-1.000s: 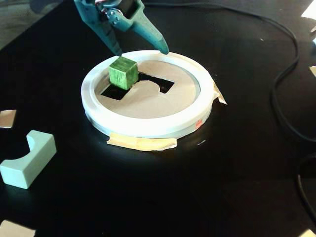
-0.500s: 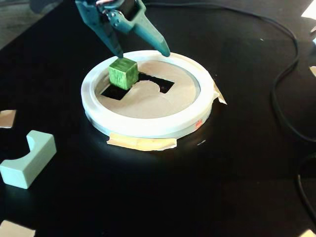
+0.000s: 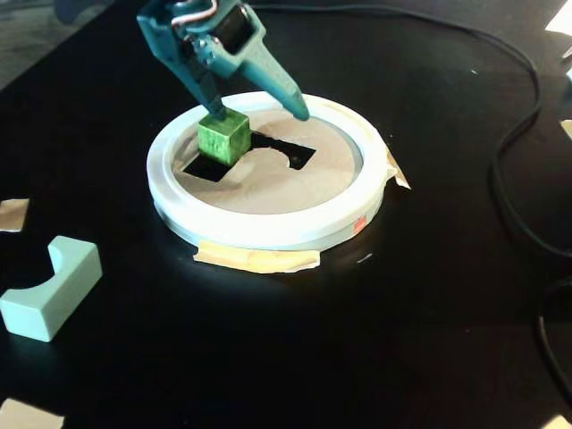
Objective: Pick up the square block and drop it in corresponding square shaped hole
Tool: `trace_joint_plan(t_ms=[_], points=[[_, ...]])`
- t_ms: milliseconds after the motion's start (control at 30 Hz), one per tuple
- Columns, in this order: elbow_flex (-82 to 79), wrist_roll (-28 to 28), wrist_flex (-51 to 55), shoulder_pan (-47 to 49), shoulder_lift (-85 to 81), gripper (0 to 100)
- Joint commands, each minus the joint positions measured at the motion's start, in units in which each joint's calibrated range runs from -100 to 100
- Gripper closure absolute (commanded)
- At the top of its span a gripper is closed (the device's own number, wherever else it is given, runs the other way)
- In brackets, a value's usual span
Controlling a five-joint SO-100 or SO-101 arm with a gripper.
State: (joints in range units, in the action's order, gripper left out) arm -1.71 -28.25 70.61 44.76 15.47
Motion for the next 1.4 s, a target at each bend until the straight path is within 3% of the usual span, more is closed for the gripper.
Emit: trace_joint_plan(t_ms=[0, 700, 933, 1367], points=[[-3.6, 0.3, 0.5, -1.7, -1.7, 0], [-12.2, 0.2, 0.3, -7.6, -1.5, 0], [-12.7, 0.2, -7.3, -6.1, -2.1, 0], [-6.8, -0.4, -7.9, -3.3, -2.8, 0]])
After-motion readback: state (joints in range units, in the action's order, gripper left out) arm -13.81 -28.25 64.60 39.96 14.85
